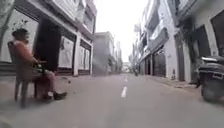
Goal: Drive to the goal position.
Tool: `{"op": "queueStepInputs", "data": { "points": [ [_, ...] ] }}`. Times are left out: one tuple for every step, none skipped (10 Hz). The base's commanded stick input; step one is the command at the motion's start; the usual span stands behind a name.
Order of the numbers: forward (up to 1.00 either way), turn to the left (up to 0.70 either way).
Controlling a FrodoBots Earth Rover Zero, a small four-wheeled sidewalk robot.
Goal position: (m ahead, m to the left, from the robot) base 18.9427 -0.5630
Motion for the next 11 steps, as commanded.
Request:
{"op": "queueStepInputs", "data": {
  "points": [
    [1.00,0.00],
    [1.00,0.00],
    [1.00,0.00],
    [1.00,0.00],
    [1.00,0.00],
    [1.00,0.00],
    [1.00,0.00],
    [1.00,0.00],
    [1.00,-0.26],
    [1.00,-0.35],
    [1.00,-0.40]
  ]
}}
